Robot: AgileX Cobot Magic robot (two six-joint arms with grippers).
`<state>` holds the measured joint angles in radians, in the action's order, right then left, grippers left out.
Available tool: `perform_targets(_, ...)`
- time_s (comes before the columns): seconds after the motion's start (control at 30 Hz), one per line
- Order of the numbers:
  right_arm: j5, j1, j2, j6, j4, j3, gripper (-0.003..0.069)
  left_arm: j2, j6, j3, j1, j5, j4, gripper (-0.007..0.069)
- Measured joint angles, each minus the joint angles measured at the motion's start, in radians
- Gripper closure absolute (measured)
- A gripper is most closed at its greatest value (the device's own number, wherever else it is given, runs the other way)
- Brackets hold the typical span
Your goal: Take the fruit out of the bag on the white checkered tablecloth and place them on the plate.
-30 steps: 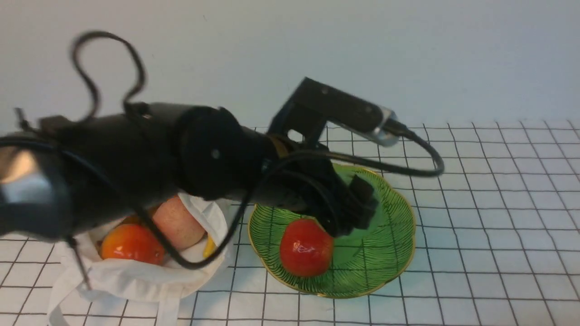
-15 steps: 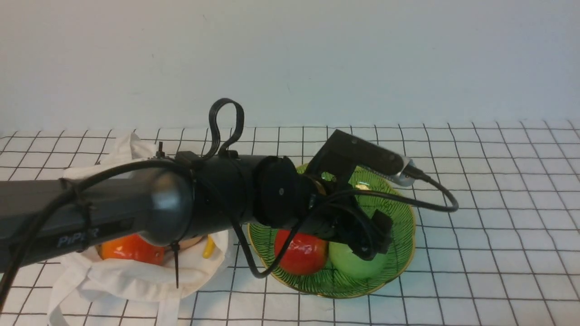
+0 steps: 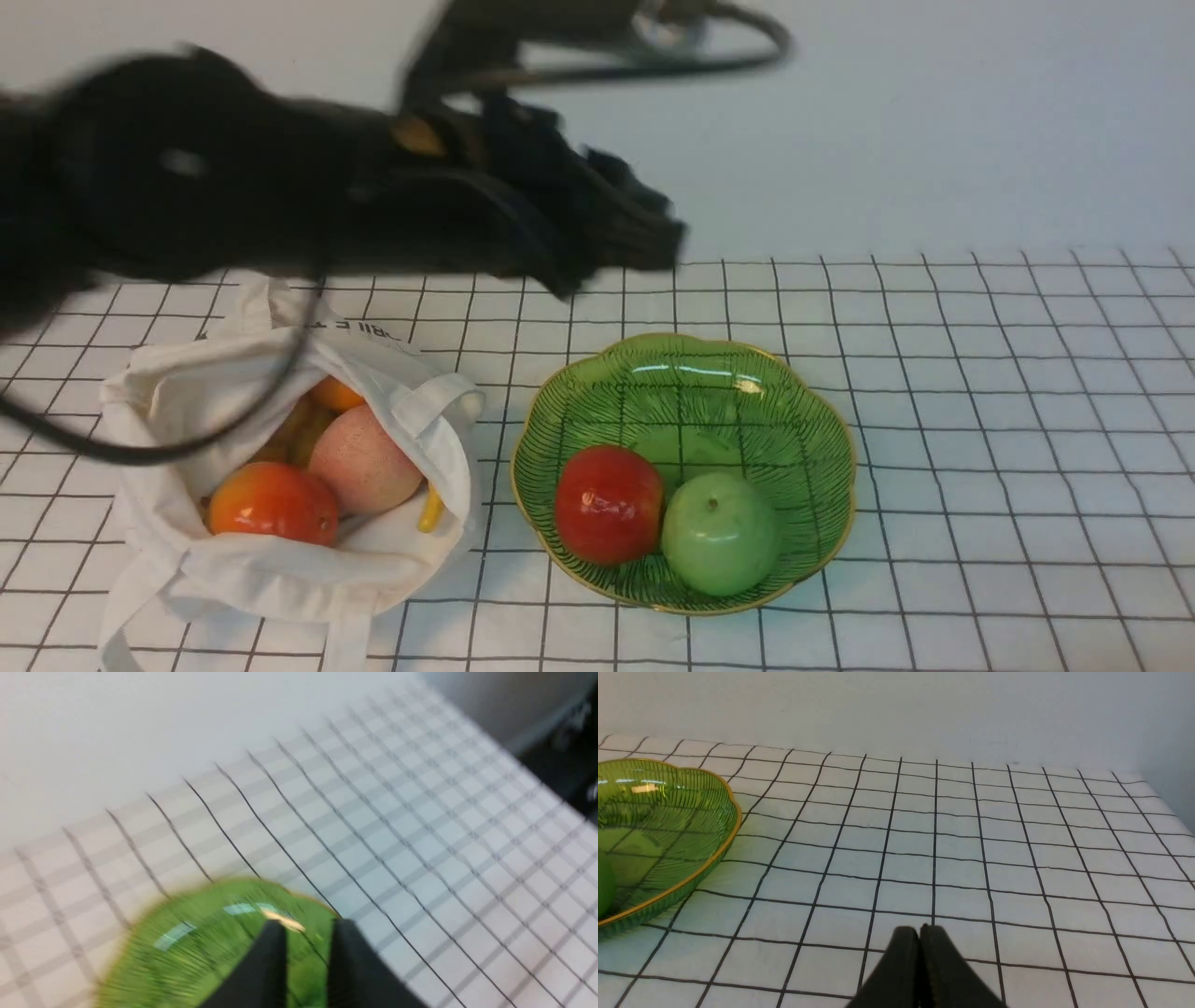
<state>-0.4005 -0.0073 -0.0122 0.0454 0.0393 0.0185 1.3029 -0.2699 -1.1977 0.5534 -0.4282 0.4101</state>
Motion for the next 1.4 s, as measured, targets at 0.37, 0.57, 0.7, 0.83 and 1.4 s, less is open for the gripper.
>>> perform_targets(0.37,0.000,0.000,0.000,0.000,0.000,0.000,0.0673,-0.647,0.015,0.277,-0.256,-0.038,-0.089,0.0632)
perform_targets(0.57,0.000,0.000,0.000,0.000,0.000,0.000,0.0673,-0.922,0.015,0.478,-0.302,0.030,-0.088,0.0632)
perform_targets(0.7,0.000,0.000,0.000,0.000,0.000,0.000,0.0673,-1.027,0.010,0.553,-0.304,0.039,-0.090,0.0632)
perform_targets(0.83,0.000,0.000,0.000,0.000,0.000,0.000,0.0673,-1.121,0.004,0.609,-0.304,0.035,-0.116,0.0632)
perform_targets(1.4,0.000,0.000,0.000,0.000,0.000,0.000,0.0673,-1.178,0.137,0.791,-0.333,0.013,-0.340,0.0632)
